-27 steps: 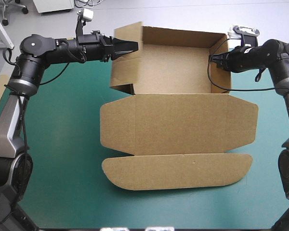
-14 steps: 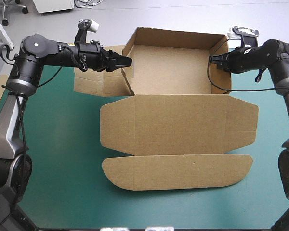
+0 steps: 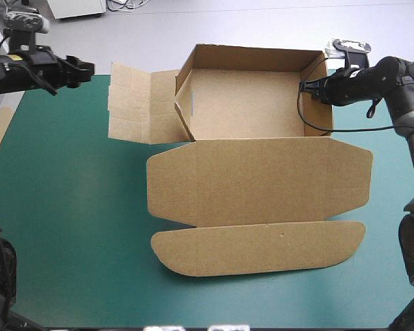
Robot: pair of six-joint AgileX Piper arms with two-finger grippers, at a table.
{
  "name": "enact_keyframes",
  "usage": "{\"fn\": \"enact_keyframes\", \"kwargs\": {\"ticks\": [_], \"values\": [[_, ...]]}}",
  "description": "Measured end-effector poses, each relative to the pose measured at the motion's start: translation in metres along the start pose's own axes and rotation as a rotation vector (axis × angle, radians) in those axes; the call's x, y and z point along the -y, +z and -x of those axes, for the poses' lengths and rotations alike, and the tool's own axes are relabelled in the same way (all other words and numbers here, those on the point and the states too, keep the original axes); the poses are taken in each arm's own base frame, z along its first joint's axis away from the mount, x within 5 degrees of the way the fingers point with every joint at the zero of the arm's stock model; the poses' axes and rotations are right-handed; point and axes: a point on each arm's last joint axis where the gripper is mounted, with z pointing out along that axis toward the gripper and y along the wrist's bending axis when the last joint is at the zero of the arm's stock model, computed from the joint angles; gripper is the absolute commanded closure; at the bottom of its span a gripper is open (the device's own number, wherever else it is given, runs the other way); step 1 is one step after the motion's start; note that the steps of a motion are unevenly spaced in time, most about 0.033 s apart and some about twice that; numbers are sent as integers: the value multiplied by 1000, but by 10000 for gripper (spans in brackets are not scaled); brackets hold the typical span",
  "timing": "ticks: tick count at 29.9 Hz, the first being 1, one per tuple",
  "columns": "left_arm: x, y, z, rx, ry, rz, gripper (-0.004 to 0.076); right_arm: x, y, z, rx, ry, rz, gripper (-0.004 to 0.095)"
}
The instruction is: Fold the box
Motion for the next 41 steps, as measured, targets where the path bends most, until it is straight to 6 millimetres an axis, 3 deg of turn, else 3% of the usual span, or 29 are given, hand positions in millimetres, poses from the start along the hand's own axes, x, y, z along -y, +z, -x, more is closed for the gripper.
{"fn": "enact_keyframes", "kwargs": {"ticks": [4,8,15,20,27,32,41], "values": [[-49,5,-27,-59,-123,99,323,-1,0,0,1,-3,7,921],[-84,26,-64,-128,-239,150,323,-2,0,0,5,0,21,921],[-100,93,-129,-213,-433,-34,323,-6,-5,5,22,-4,50,921],[-85,130,-138,-174,-505,-194,323,-8,-8,7,28,-7,61,921],[-26,174,-135,-173,-516,-451,323,-8,-8,7,28,-6,62,921],[0,171,-117,-125,-511,-653,323,-7,-8,7,28,-16,48,921],[8,159,-83,-64,-503,-727,323,-4,-8,7,24,-21,19,921]]}}
